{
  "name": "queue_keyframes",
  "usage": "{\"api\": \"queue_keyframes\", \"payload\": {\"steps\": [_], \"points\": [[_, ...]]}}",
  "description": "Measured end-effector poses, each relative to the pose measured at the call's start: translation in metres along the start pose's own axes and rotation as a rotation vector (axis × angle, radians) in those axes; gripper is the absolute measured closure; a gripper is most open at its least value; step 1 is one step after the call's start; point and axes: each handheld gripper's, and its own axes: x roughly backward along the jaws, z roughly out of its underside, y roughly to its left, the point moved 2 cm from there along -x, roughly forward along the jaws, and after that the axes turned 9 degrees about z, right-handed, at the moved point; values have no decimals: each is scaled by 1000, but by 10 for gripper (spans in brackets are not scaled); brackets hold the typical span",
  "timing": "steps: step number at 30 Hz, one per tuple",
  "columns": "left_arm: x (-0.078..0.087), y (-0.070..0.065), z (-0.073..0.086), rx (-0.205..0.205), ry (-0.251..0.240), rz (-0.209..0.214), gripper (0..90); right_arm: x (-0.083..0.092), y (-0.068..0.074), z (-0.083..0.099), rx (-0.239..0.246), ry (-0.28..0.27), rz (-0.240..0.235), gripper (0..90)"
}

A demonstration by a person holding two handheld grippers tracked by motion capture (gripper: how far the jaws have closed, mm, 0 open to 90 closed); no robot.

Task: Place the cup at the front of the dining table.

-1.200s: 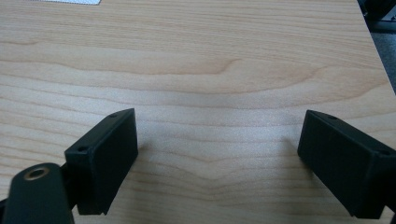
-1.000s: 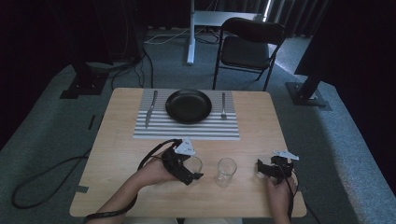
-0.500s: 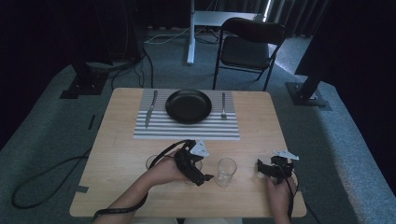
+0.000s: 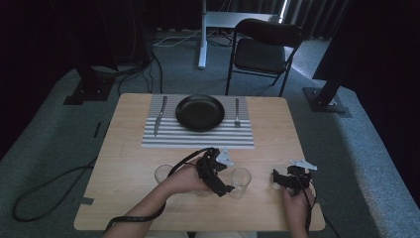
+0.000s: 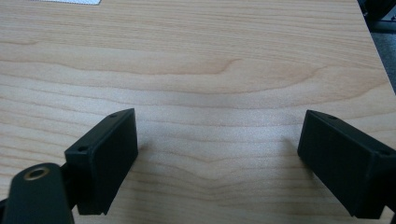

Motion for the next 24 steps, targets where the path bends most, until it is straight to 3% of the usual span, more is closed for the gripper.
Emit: {"api": "queue_keyframes", "payload": {"steps": [5, 24], "points": [[-8, 1, -4, -3, 48, -1, 59, 0, 0, 0, 0, 0, 0, 116], [-31, -2, -27, -10, 126, 16, 60, 0, 0, 0, -1, 1, 0, 116]]}}
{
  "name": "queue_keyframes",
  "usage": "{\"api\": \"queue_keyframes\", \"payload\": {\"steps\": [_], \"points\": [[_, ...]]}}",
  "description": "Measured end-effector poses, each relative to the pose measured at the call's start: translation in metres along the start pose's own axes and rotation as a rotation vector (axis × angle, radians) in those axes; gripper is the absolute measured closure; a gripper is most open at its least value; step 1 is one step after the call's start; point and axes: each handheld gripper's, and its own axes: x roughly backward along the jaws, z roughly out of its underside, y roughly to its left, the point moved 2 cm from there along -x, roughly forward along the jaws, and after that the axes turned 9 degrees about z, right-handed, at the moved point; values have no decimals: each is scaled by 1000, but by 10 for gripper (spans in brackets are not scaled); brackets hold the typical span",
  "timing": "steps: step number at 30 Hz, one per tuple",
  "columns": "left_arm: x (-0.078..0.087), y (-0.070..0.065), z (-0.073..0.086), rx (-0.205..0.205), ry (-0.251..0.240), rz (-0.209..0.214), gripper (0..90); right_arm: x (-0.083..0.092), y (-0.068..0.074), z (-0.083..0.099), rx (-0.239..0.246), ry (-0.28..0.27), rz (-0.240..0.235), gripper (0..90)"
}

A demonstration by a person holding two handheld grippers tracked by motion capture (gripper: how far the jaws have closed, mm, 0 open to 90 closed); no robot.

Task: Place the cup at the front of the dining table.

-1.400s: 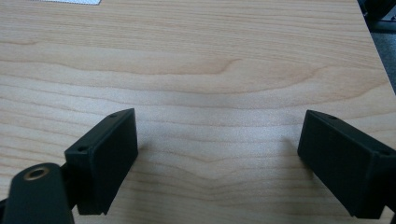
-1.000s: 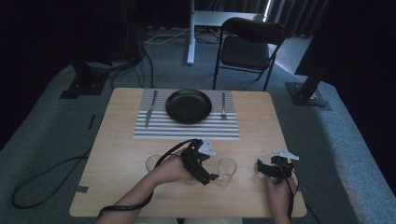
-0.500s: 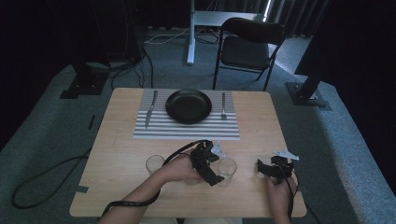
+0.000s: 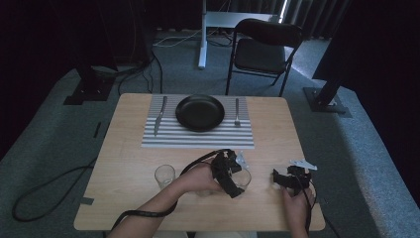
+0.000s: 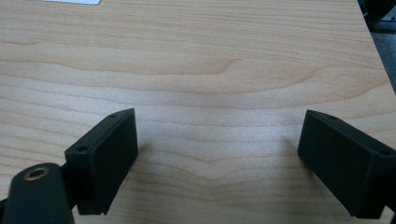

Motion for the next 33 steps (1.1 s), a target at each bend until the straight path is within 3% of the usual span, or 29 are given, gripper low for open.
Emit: {"api": "queue_keyframes", "payload": {"steps": [3, 6, 13, 18, 27, 29, 33], "points": [[-3, -2, -2, -10, -5, 3, 60, 0, 0, 0, 0, 0, 1, 116], [-6, -2, -3, -18, 21, 1, 60, 0, 0, 0, 1, -1, 0, 115], [-10, 2, -10, 10, 39, -7, 59, 0, 0, 0, -1, 0, 0, 116], [-15, 2, -14, 32, 79, -23, 59, 0, 0, 0, -1, 0, 0, 116], [-24, 0, -13, 25, 120, -22, 60, 0, 0, 0, 1, -1, 0, 116], [-24, 1, -14, 40, 105, -26, 139, 0, 0, 0, 1, -1, 0, 116], [-26, 0, -17, 41, 104, -32, 150, 0, 0, 0, 1, -1, 0, 116]]}}
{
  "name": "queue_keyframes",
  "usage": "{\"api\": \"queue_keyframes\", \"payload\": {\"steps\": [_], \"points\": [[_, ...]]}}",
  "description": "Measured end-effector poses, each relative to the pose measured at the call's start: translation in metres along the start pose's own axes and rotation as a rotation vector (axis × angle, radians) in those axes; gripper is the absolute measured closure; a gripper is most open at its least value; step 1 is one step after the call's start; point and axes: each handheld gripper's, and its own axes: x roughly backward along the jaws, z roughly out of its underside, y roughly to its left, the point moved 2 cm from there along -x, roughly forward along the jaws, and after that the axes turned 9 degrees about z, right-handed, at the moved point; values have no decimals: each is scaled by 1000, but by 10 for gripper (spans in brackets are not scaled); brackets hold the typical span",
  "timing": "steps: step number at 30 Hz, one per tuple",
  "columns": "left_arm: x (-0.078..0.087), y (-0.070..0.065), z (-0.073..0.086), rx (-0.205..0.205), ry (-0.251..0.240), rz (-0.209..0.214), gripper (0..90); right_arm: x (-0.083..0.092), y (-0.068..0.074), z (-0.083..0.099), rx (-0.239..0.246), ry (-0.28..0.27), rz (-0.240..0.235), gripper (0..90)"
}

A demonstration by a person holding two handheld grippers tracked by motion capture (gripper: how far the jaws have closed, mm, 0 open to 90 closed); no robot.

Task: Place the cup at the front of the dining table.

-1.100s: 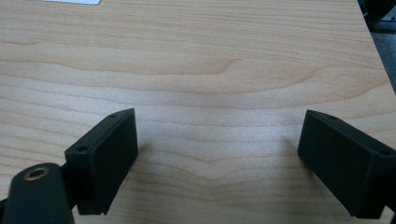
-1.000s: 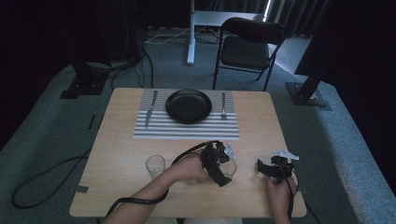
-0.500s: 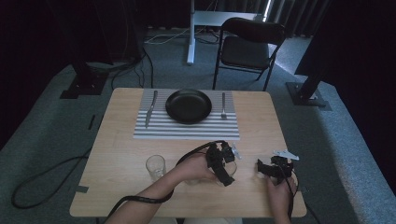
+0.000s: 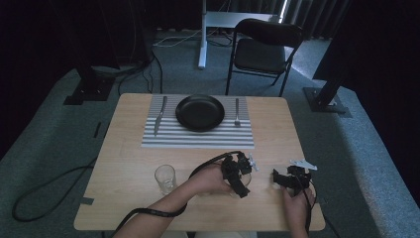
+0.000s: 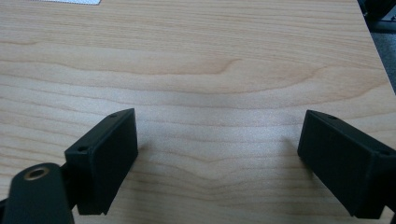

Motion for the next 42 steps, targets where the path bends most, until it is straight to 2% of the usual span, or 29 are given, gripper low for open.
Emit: {"api": "queue_keyframes", "payload": {"steps": [3, 6, 7, 8, 9, 12, 18, 21, 23, 26, 31, 33, 37, 42], "points": [[-3, -1, 0, -9, 24, -14, 154, 0, 0, 0, 0, 0, 0, 116], [-4, -1, 0, -1, 28, -30, 228, 0, 0, 0, 0, 0, 0, 116], [-4, 0, 0, 0, 30, -54, 228, 0, 0, 0, 0, 0, 0, 116], [-3, 1, 0, 9, 22, -40, 273, 0, 0, 0, 0, 0, 0, 116], [-3, 2, 0, 10, 23, -35, 280, 0, 0, 0, 0, 0, 0, 116], [-3, 3, 0, 4, 27, -13, 284, 0, 0, 0, -1, 0, 0, 116], [-2, 2, 1, -13, 36, 1, 287, 0, 0, 0, 0, 0, 0, 116], [-2, 2, 0, -8, 48, 3, 288, 0, 0, 0, 0, 0, 0, 116], [-2, 3, 0, 1, 50, 2, 289, 0, 0, 0, -1, 1, 0, 116], [-1, 3, -1, -8, 54, 0, 289, 0, 0, 0, -2, 1, 0, 116], [1, 5, -2, 1, 33, -24, 289, 0, 0, 0, -2, 1, 0, 116], [2, 6, -3, 2, 45, -23, 290, 0, 0, 0, -1, 1, 0, 116], [3, 7, -5, 12, 36, -16, 289, 0, 0, 0, -1, 1, 0, 116], [6, 12, -7, 20, 31, -28, 289, 0, 0, 0, 0, 1, 0, 116]]}}
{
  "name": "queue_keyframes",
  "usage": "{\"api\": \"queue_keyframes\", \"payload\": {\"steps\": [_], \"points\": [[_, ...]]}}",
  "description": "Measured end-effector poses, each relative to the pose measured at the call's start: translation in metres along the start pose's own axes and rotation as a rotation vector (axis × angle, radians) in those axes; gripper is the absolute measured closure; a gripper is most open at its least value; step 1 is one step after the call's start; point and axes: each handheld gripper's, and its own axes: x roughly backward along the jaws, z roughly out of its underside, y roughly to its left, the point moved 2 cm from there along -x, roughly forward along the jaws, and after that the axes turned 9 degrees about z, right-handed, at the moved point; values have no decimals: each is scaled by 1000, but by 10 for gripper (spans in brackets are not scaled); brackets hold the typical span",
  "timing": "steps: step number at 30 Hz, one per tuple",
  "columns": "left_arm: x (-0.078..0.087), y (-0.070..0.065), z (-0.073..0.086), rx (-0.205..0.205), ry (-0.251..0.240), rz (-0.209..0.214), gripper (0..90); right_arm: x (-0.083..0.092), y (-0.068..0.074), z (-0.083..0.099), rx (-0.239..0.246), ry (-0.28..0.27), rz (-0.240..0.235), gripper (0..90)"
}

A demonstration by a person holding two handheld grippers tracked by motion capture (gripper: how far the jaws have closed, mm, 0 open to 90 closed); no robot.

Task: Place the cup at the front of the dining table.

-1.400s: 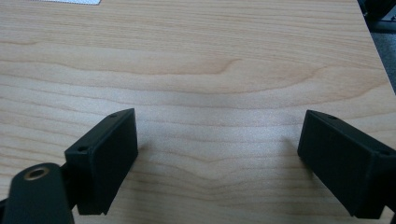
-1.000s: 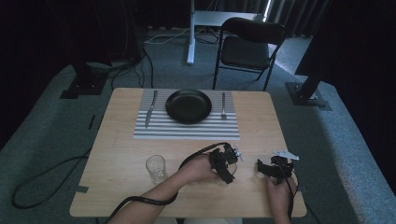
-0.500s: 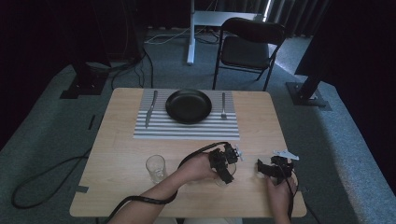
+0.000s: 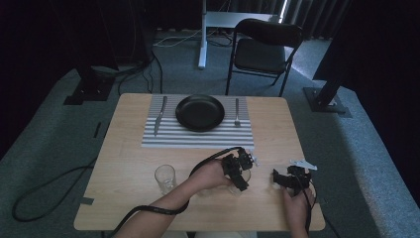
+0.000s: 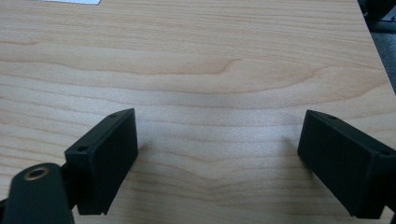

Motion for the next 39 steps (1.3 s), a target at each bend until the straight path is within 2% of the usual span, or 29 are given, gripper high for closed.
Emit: {"api": "queue_keyframes", "payload": {"steps": [1, 4, 8, 16, 20, 24, 27, 31, 39], "points": [[1, 0, 0, -8, 5, 3, 290, 0, 0, 0, 0, 1, 0, 115], [5, 6, -1, 12, -9, 25, 289, 0, 0, 0, 0, 0, 0, 116], [7, 10, -2, 13, -2, -3, 290, 0, 0, 0, 1, -1, 0, 116], [10, 21, -1, 42, -15, -14, 290, 0, 0, 0, -1, -1, 1, 116], [14, 29, 0, 73, -33, -27, 290, 0, 0, 0, 0, -2, 1, 116], [16, 35, 2, 81, -31, -37, 291, 0, 0, 0, 1, -2, 1, 116], [17, 40, 4, 102, -43, -48, 291, 0, 0, 0, 0, -1, 1, 116], [18, 46, 6, 111, -29, -57, 292, 0, 0, 0, 0, -1, 1, 116], [29, 60, 11, 153, -55, -84, 291, 0, 0, 0, 0, -2, 1, 116]]}}
